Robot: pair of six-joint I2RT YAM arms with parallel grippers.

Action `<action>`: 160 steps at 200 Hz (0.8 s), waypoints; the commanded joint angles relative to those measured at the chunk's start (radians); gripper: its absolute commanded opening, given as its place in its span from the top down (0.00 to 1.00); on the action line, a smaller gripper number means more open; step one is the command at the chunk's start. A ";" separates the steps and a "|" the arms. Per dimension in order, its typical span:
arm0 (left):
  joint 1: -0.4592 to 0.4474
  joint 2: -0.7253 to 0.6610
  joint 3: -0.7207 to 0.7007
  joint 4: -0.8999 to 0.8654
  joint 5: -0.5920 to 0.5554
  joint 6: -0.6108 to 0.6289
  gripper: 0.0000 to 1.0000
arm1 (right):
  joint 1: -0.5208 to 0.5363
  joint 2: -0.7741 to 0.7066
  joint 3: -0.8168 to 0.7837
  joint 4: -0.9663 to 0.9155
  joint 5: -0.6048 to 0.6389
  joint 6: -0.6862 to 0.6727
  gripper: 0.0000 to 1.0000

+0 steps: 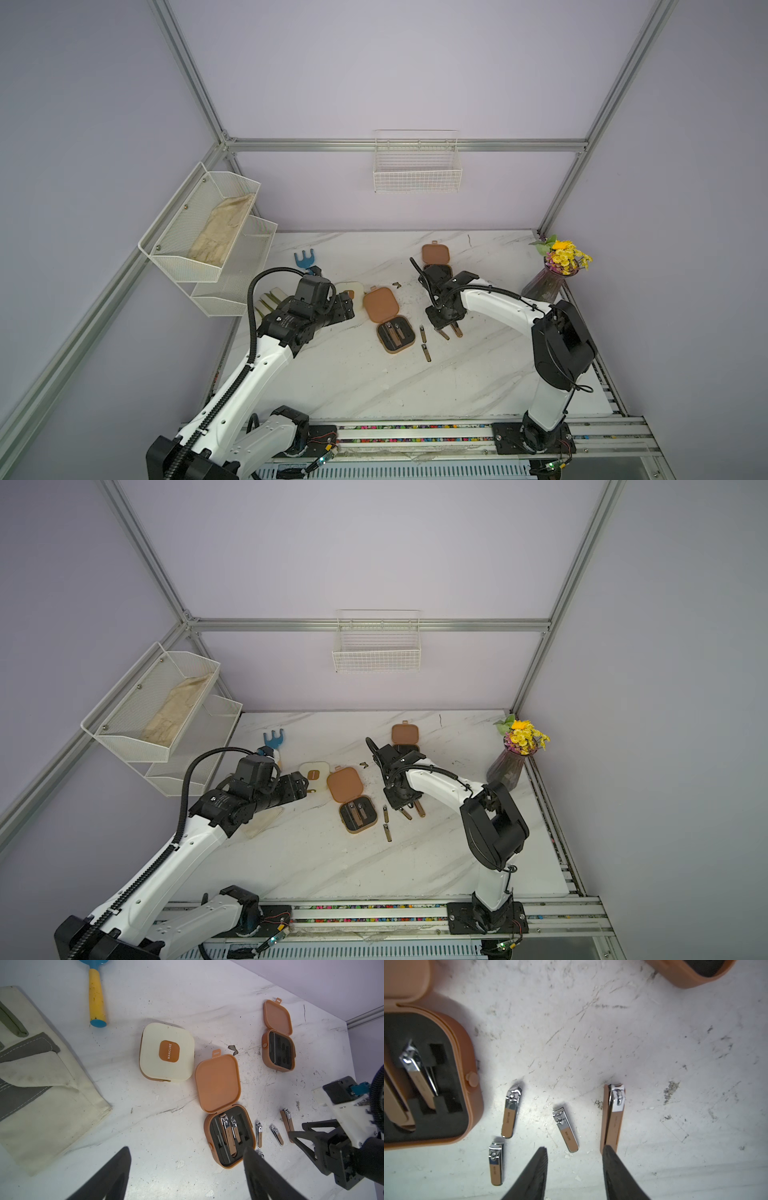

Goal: Organize nail clipper sets
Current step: Pick up the nail clipper from the center of the board.

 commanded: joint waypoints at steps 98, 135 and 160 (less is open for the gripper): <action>0.006 -0.009 -0.047 0.024 0.000 0.010 0.16 | -0.008 0.073 -0.087 0.075 -0.049 -0.054 0.51; 0.006 -0.002 -0.045 0.026 0.004 0.007 0.16 | -0.013 0.093 -0.105 0.090 -0.038 -0.052 0.55; 0.006 0.003 -0.042 0.026 0.006 0.007 0.16 | -0.016 0.093 -0.117 0.095 -0.041 -0.048 0.60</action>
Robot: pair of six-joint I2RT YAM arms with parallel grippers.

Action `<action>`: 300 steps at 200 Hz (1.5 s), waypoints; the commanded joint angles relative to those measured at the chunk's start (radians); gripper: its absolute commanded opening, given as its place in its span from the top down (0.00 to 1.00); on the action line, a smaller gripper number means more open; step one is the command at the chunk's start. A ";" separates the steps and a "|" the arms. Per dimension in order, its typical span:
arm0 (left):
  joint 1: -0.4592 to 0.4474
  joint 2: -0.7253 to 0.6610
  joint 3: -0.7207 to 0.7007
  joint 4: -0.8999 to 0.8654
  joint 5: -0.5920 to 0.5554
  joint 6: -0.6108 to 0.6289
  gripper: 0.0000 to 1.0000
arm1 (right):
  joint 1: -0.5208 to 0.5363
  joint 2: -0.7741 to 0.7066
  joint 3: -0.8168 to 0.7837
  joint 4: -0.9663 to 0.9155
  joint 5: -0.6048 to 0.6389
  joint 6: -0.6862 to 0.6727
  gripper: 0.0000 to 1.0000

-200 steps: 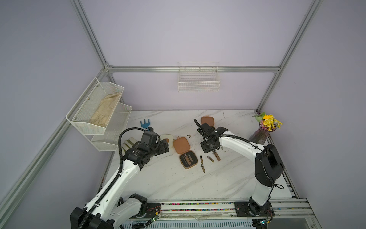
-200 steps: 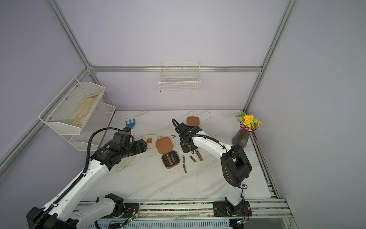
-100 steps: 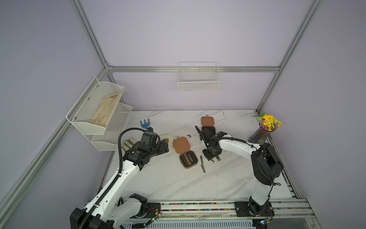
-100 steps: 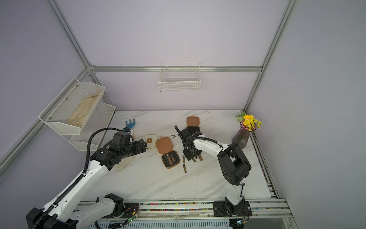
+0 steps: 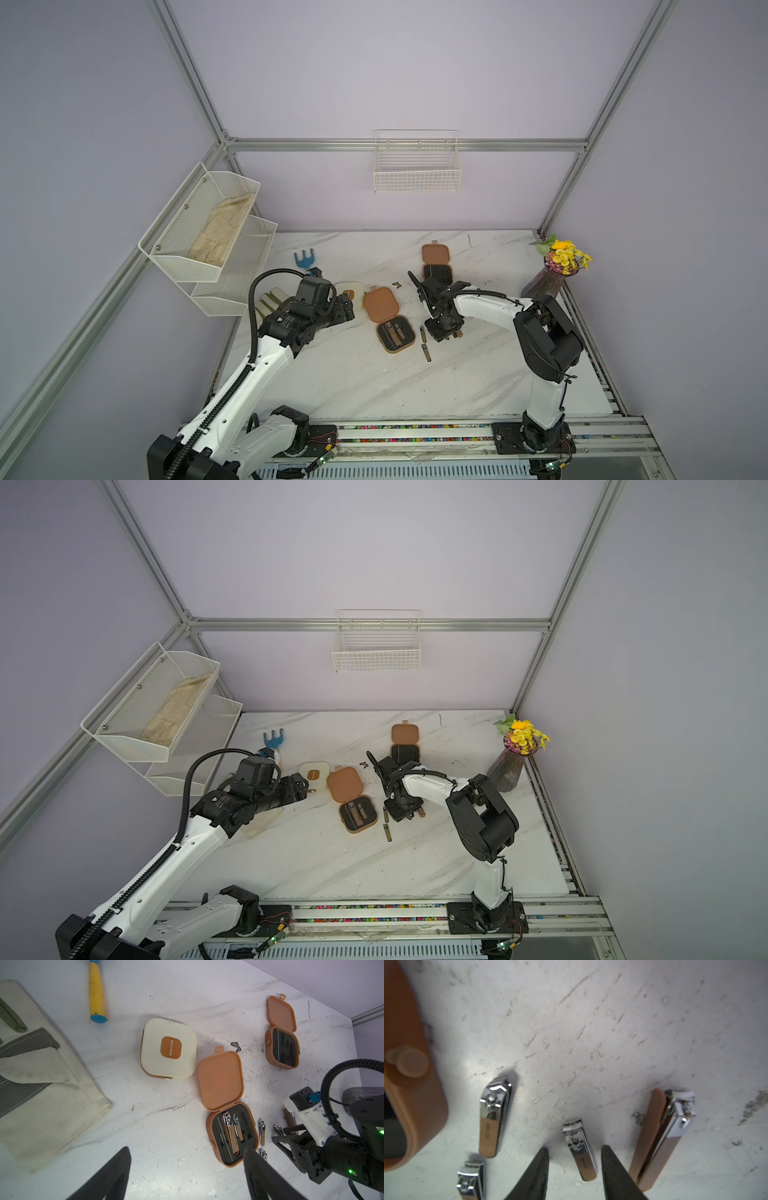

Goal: Organize nail clipper sets
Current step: Pick up the nail clipper from the center of the board.

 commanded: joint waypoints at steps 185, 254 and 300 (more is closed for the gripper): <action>0.006 -0.010 -0.035 0.028 0.005 0.010 0.16 | -0.028 0.022 -0.096 0.026 -0.018 0.030 0.73; 0.006 -0.013 -0.034 0.028 0.005 0.011 0.16 | -0.029 0.042 -0.108 0.046 -0.008 0.050 0.84; 0.006 -0.015 -0.035 0.028 0.004 0.012 0.16 | -0.029 0.011 -0.126 0.058 0.021 0.069 0.91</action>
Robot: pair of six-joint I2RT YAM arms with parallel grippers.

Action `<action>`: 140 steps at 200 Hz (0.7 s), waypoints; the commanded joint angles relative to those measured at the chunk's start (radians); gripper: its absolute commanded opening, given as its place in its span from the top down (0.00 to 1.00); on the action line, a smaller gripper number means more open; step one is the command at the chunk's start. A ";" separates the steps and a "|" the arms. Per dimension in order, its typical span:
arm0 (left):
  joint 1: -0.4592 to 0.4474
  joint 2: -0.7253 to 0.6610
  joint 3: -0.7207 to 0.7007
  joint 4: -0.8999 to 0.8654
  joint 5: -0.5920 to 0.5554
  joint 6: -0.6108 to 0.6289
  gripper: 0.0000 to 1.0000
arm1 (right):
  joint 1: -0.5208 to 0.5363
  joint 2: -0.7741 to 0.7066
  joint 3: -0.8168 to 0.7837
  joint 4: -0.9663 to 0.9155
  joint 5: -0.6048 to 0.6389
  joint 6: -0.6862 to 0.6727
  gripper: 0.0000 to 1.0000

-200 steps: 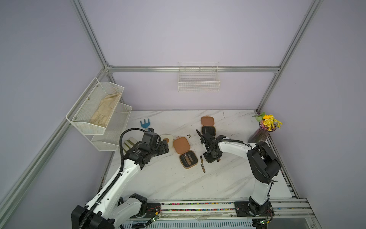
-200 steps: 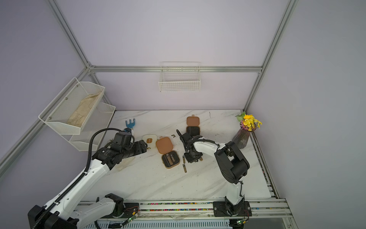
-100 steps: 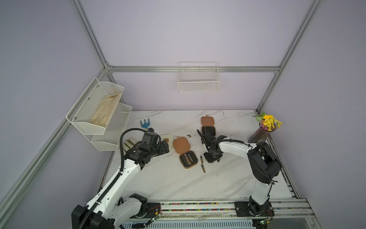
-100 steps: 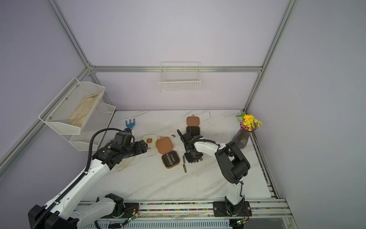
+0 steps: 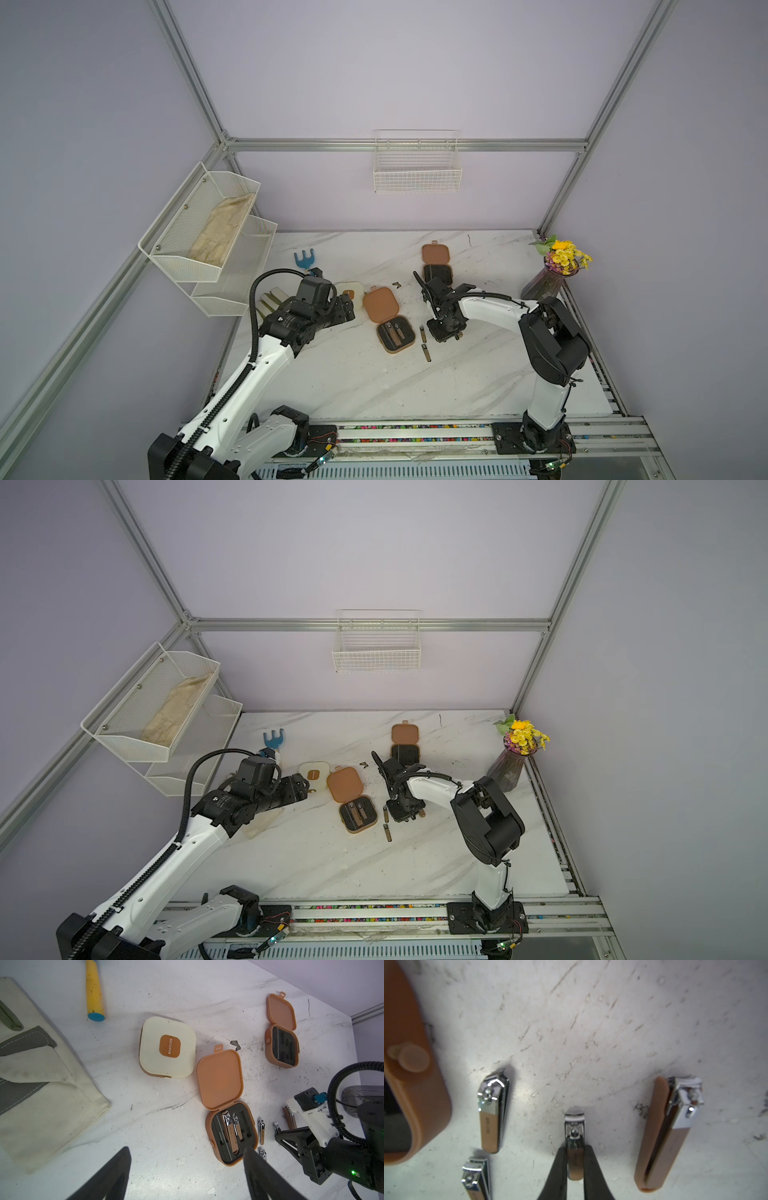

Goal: Organize nail clipper sets
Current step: Pick up the nail clipper from the center of the board.

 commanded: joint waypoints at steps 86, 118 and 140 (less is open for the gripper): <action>0.006 -0.026 -0.043 0.029 -0.011 0.013 0.16 | 0.022 -0.110 0.094 -0.100 0.015 0.073 0.91; 0.006 -0.028 -0.047 0.028 -0.013 0.013 0.16 | 0.089 -0.089 0.172 -0.137 0.018 0.104 0.90; 0.006 -0.030 -0.050 0.028 -0.014 0.013 0.16 | 0.142 -0.051 0.221 -0.147 0.023 0.141 0.90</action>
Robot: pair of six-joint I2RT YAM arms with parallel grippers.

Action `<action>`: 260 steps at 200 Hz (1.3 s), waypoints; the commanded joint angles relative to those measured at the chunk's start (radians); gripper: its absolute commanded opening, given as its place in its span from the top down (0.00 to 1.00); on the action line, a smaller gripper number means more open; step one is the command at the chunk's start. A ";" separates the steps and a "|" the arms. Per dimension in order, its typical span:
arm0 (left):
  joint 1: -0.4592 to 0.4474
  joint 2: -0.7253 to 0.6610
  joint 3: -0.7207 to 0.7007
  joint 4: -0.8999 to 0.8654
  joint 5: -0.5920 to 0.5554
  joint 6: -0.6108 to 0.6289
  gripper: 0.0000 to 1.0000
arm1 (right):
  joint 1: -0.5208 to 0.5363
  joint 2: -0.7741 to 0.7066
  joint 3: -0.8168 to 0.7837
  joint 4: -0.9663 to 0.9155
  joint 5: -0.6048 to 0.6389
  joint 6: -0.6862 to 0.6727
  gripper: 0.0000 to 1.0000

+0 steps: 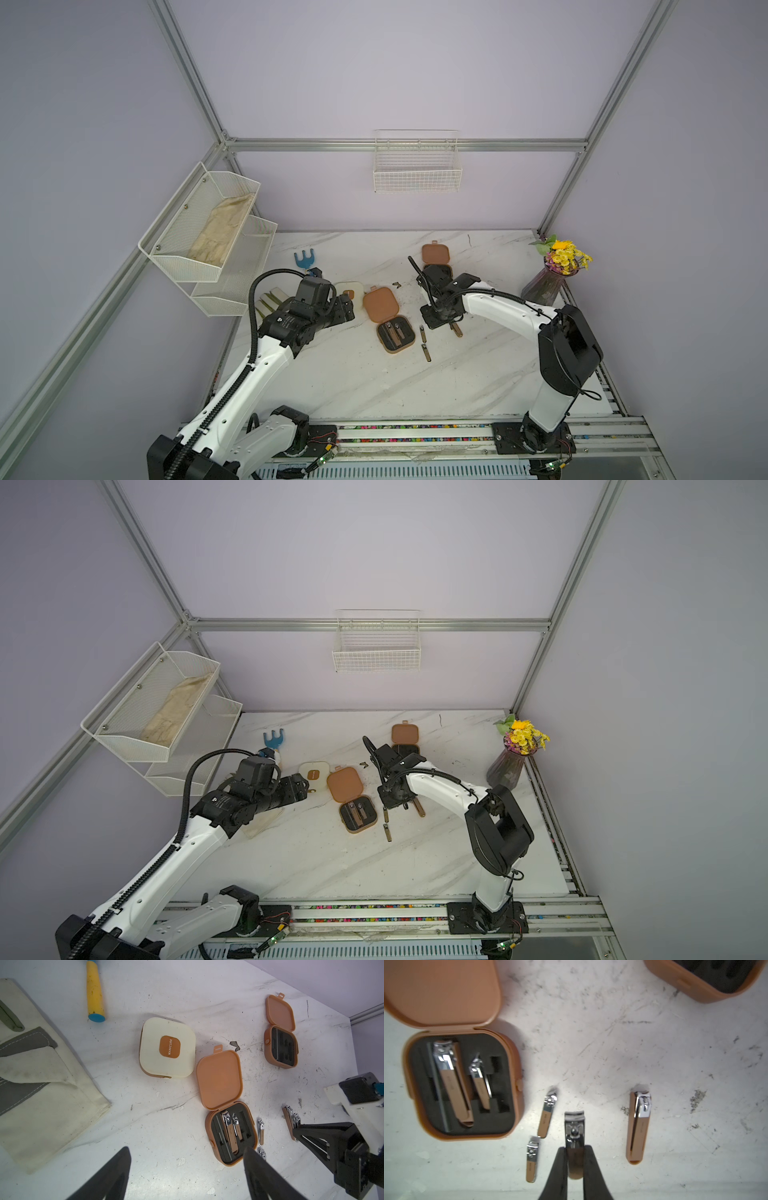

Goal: Organize nail clipper sets
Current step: Pick up the nail clipper from the center of the board, then place the nail clipper in the storage box.

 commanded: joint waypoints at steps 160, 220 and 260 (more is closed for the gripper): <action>0.008 -0.029 -0.052 0.028 -0.018 0.015 0.16 | 0.159 0.292 0.253 -0.100 0.097 0.162 0.89; 0.008 -0.024 -0.050 0.028 -0.019 0.016 0.16 | 0.158 0.334 0.271 -0.102 0.098 0.167 0.89; 0.008 -0.023 -0.051 0.028 -0.021 0.016 0.16 | 0.158 0.355 0.273 -0.101 0.109 0.167 0.89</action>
